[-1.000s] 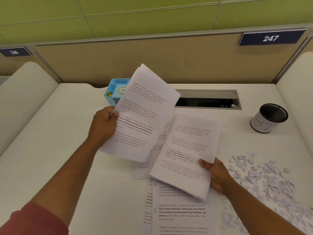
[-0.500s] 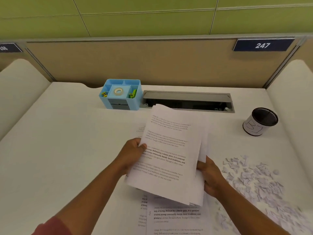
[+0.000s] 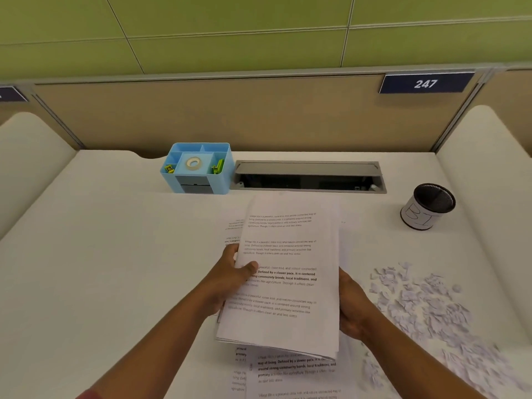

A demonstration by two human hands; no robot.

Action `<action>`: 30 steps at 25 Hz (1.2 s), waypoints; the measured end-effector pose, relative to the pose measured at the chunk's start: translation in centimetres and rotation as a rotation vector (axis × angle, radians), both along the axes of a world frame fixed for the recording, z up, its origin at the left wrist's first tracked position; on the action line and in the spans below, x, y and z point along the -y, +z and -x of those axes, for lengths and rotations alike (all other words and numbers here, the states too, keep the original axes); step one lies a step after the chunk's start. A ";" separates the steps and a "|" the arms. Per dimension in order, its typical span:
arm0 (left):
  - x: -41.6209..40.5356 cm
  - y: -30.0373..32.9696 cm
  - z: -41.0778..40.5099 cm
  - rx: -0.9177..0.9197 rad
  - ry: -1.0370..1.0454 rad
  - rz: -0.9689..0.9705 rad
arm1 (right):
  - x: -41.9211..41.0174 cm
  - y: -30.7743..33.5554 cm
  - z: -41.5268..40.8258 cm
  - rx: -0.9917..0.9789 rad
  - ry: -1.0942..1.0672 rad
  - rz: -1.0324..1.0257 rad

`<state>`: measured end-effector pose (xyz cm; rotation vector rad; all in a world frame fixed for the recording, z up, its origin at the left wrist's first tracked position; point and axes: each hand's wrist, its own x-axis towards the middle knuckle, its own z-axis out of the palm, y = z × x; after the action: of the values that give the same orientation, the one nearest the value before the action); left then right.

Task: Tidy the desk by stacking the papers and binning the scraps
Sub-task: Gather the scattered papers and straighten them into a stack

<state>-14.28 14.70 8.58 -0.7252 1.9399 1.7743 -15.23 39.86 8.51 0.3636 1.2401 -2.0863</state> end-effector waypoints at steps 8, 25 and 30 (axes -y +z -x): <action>1.0 1.0 -2.0 0.104 0.079 -0.435 | -1.1 1.7 -0.9 0.033 0.017 0.022; 0.8 1.6 -7.8 -0.288 0.517 -0.426 | 1.4 2.1 -6.0 0.170 -0.089 0.518; 2.0 1.8 -7.8 -0.361 0.572 -0.384 | 8.2 1.8 -8.2 0.064 -0.189 0.220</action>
<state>-6.44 12.70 10.36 -0.9294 1.5974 2.6892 -7.00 31.62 10.36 0.4576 0.9589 -2.3258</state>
